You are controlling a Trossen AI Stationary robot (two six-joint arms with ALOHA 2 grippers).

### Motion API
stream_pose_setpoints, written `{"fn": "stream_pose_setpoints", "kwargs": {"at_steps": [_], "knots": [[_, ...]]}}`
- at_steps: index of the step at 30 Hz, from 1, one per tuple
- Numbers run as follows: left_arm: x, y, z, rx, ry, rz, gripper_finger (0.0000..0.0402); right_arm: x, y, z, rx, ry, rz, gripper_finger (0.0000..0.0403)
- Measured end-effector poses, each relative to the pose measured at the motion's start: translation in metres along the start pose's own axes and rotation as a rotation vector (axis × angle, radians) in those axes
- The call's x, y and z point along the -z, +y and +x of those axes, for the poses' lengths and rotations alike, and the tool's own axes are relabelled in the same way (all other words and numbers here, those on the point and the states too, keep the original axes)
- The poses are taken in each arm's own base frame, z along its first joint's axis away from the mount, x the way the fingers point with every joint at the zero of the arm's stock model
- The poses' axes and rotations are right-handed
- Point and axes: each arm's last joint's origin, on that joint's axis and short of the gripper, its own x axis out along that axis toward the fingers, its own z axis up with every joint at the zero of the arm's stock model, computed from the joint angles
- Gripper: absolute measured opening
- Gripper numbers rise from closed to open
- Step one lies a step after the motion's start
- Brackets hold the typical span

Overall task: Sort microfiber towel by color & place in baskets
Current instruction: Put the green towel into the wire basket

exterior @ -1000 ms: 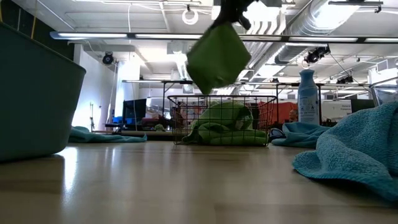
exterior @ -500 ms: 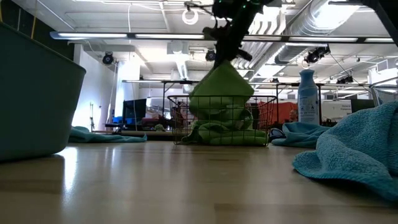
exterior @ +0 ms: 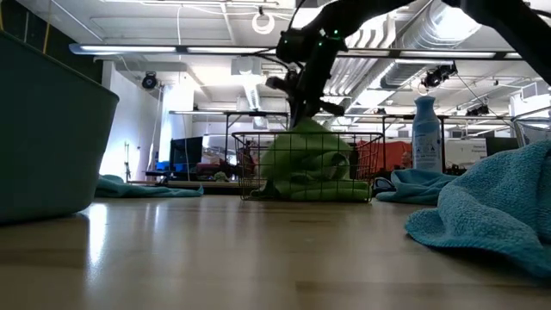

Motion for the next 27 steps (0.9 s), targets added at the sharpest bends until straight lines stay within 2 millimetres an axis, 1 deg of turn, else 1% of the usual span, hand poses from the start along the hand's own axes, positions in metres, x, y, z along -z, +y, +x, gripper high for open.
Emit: {"fn": "stream_pose_setpoints", "kwargs": {"at_steps": [4, 8, 11, 15, 22, 25, 27], "knots": [[0.0, -0.001, 0.0, 0.027, 0.004, -0.003, 0.0246, 0.004, -0.001, 0.023, 0.031, 0.057, 0.006, 0.0], [0.0, -0.001, 0.0, 0.04, 0.006, -0.023, 0.0246, 0.009, -0.003, 0.043, 0.076, 0.114, 0.053, 0.0], [0.0, -0.001, 0.0, 0.041, 0.006, -0.028, 0.0246, 0.011, -0.004, 0.055, 0.082, 0.151, 0.081, 0.0], [0.0, -0.001, 0.0, 0.041, 0.006, -0.028, 0.0246, 0.015, -0.003, 0.065, 0.075, 0.187, 0.088, 0.0], [0.0, -0.001, 0.0, 0.041, 0.006, -0.012, 0.0246, 0.019, -0.002, 0.075, 0.087, 0.21, 0.095, 0.0], [0.0, -0.001, 0.0, 0.041, 0.006, -0.011, 0.0246, 0.02, -0.002, 0.077, 0.094, 0.211, 0.108, 0.0001], [0.0, -0.001, 0.0, 0.041, 0.006, -0.01, 0.0246, 0.019, -0.002, 0.077, 0.101, 0.203, 0.103, 0.001]]}}
